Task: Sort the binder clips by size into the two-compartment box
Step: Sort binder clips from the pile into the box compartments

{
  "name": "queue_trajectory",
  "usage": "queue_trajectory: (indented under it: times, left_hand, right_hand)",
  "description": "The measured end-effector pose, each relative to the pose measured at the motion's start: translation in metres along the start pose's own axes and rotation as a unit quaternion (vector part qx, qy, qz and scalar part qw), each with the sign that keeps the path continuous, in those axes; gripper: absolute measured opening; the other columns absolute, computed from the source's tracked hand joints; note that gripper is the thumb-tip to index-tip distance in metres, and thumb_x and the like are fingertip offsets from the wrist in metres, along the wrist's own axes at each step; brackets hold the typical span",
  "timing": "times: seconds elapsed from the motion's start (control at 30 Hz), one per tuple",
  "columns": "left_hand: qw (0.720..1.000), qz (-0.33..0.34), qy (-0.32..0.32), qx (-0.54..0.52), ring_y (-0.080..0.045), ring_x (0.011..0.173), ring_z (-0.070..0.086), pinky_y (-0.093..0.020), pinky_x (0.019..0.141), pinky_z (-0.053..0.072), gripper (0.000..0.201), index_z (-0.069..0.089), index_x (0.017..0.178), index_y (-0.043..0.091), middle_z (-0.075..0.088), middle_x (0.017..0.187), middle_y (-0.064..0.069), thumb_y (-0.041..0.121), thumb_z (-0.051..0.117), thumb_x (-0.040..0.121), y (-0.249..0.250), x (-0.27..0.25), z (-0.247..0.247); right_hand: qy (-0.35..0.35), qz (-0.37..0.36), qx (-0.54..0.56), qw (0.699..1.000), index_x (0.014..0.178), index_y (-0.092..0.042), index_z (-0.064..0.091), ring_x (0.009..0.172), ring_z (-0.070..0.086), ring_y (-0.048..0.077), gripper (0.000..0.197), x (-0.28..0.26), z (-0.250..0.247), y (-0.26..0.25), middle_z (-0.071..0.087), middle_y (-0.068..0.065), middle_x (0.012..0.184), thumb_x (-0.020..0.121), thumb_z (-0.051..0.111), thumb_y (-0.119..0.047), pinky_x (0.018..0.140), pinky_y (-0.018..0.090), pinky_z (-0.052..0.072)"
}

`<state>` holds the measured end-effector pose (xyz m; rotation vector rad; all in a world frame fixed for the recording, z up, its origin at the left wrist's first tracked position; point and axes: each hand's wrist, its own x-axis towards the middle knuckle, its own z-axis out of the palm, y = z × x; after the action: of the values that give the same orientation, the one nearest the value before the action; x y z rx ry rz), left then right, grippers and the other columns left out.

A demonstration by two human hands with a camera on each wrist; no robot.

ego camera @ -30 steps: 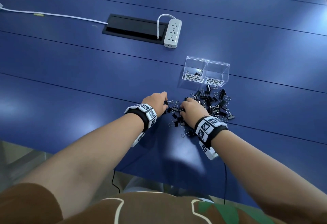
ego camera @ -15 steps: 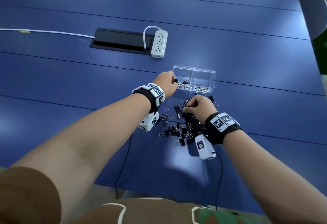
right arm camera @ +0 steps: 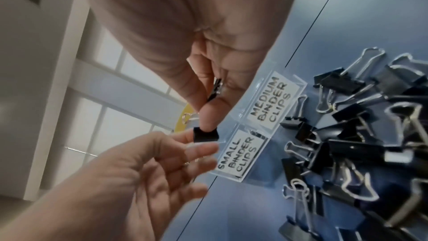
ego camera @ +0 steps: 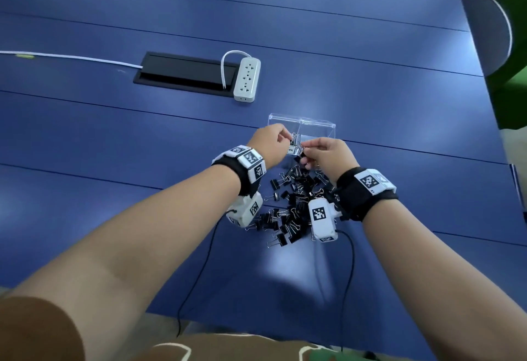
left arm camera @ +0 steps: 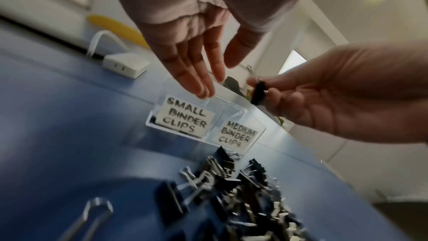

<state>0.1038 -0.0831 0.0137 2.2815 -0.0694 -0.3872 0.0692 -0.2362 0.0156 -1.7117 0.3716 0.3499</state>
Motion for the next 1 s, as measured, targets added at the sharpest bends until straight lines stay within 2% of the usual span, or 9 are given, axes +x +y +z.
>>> queue_trajectory:
  times: [0.17,0.27,0.37,0.47,0.63,0.73,0.8,0.9,1.0]
  left_hand:
    - [0.972,-0.087,-0.064,-0.210,-0.016,0.073,0.063,-0.025,0.061,0.051,0.018,0.059,0.104,0.011,0.068,0.087,-0.007,0.015,0.061,0.087,-0.012,-0.018,0.009]
    - [0.972,-0.086,-0.024,-0.220,-0.015,0.066,0.059,-0.025,0.059,0.050,0.010,0.060,0.097,0.009,0.065,0.074,-0.003,0.011,0.061,0.087,-0.018,-0.019,0.007]
    - [0.971,-0.098,0.020,-0.216,-0.016,0.066,0.058,-0.027,0.058,0.049,0.004,0.058,0.094,0.013,0.066,0.080,-0.005,0.015,0.056,0.091,-0.024,-0.016,0.003]
    - [0.975,-0.117,0.032,-0.185,-0.017,0.064,0.056,-0.025,0.057,0.045,0.009,0.058,0.090,0.016,0.065,0.080,-0.003,0.013,0.050,0.091,-0.036,-0.016,-0.001]
    - [0.993,-0.113,-0.012,-0.018,-0.018,0.074,0.057,-0.027,0.067,0.046,0.014,0.064,0.089,0.019,0.062,0.085,0.002,0.014,0.051,0.089,-0.066,-0.037,-0.006]
    - [0.991,-0.119,-0.047,0.031,-0.018,0.077,0.058,-0.028,0.071,0.049,0.016,0.063,0.089,0.020,0.060,0.086,0.003,0.011,0.051,0.086,-0.085,-0.052,-0.012]
    - [0.990,-0.115,-0.067,0.047,-0.018,0.079,0.059,-0.030,0.077,0.053,0.015,0.061,0.084,0.023,0.060,0.083,0.006,0.010,0.053,0.082,-0.095,-0.063,-0.015]
    - [0.987,-0.091,-0.101,0.083,-0.018,0.080,0.058,-0.031,0.079,0.052,0.013,0.060,0.086,0.022,0.058,0.083,0.006,0.011,0.058,0.080,-0.104,-0.078,-0.016]
    - [0.984,-0.053,-0.109,0.129,-0.018,0.081,0.053,-0.032,0.081,0.050,0.018,0.061,0.098,0.017,0.050,0.094,0.003,0.017,0.064,0.080,-0.109,-0.089,-0.012]
  right_hand:
    - [-0.016,-0.003,-0.009,1.000,0.103,0.005,0.061,0.041,0.055,0.009,0.016,0.012,0.014,-0.007,0.062,0.010,0.062,0.089,0.053,0.004,0.048,0.015,0.051]
    - [-0.030,-0.019,-0.081,0.996,0.100,0.003,0.063,0.047,0.054,0.014,0.014,0.021,0.022,-0.011,0.060,0.010,0.063,0.089,0.054,0.002,0.053,0.020,0.051]
    - [-0.030,-0.034,-0.156,0.987,0.092,-0.004,0.065,0.045,0.054,0.012,0.014,0.034,0.026,-0.019,0.059,0.006,0.060,0.087,0.052,0.001,0.057,0.025,0.050]
    - [0.019,-0.055,-0.218,0.974,0.082,-0.015,0.061,0.046,0.056,0.010,0.022,0.050,0.027,-0.031,0.059,0.003,0.063,0.088,0.045,-0.001,0.055,0.025,0.050]
    - [0.001,-0.064,-0.382,0.922,0.108,-0.015,0.065,0.084,0.059,0.024,0.033,0.061,0.033,-0.042,0.066,0.009,0.107,0.088,0.041,-0.004,0.083,0.033,0.052]
    - [-0.014,-0.081,-0.407,0.910,0.118,-0.017,0.062,0.083,0.057,0.025,0.040,0.056,0.035,-0.040,0.061,0.010,0.122,0.088,0.040,-0.001,0.072,0.030,0.052]
    - [-0.010,-0.084,-0.400,0.912,0.118,-0.018,0.062,0.078,0.053,0.025,0.042,0.050,0.034,-0.038,0.059,0.013,0.122,0.088,0.039,0.001,0.063,0.029,0.050]
    - [0.020,-0.125,-0.390,0.912,0.107,-0.014,0.065,0.082,0.059,0.023,0.034,0.032,0.038,-0.029,0.065,0.010,0.114,0.088,0.041,0.000,0.080,0.036,0.055]
    - [-0.037,-0.143,-0.411,0.900,0.096,-0.017,0.066,0.074,0.060,0.017,0.028,0.007,0.057,-0.005,0.069,0.005,0.102,0.088,0.042,-0.005,0.077,0.031,0.055]
